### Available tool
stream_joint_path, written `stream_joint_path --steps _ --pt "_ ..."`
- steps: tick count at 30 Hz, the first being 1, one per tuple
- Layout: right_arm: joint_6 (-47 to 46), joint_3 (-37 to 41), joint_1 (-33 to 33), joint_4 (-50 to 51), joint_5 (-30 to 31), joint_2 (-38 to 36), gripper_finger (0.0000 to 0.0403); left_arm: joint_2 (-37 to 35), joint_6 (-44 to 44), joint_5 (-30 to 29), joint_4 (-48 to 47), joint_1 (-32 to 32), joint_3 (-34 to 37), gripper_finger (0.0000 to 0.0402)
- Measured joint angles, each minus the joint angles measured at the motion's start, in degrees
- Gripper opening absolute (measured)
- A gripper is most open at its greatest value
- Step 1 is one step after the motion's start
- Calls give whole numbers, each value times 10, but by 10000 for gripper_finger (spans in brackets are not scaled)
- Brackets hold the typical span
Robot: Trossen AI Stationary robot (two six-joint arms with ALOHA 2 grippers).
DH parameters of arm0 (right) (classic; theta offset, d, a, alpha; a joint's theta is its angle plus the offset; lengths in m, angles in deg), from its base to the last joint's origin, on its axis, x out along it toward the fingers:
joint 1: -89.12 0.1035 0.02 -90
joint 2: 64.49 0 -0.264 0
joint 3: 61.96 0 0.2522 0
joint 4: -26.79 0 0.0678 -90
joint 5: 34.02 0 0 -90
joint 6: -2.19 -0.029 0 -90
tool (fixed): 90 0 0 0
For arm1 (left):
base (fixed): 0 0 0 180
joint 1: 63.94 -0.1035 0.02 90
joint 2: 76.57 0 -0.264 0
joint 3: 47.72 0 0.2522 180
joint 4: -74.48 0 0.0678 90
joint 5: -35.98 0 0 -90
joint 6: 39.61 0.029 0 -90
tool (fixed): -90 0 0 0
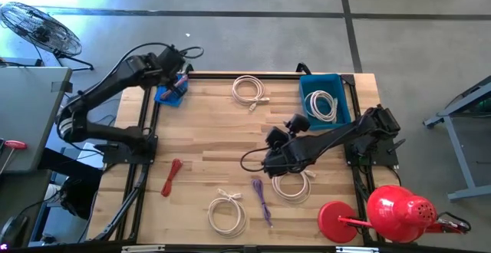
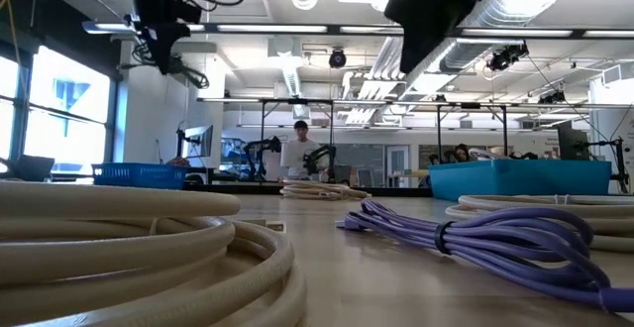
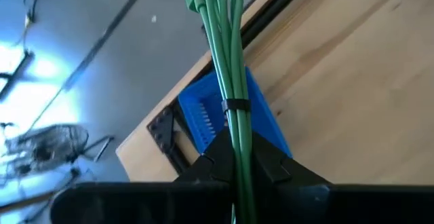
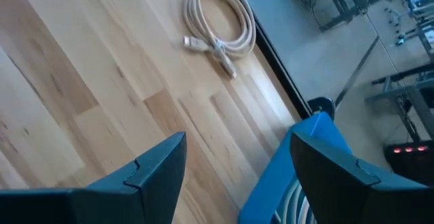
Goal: Pick & Place USB Port
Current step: Put the green USB cable into the left blue bin
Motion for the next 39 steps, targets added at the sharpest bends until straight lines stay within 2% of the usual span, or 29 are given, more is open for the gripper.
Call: stream_joint_path --steps 4,7,15,20,35,39 --pt "-9 15 0 -3 -8 0 255 15 18 0 8 -36 24 8" --pt "-10 21 0 -6 -21 0 255 15 38 11 62 -67 76 8" --pt "-9 41 9 -21 -29 0 255 16 55 172 267 -147 226 8" --pt "-9 46 13 -32 -29 1 254 15 71 165 319 -169 281 8" --pt "-3 46 12 -44 -41 1 247 24 67 134 327 -156 283 8" --pt "-3 46 12 -44 -41 1 239 24 71 127 323 -156 283 34"
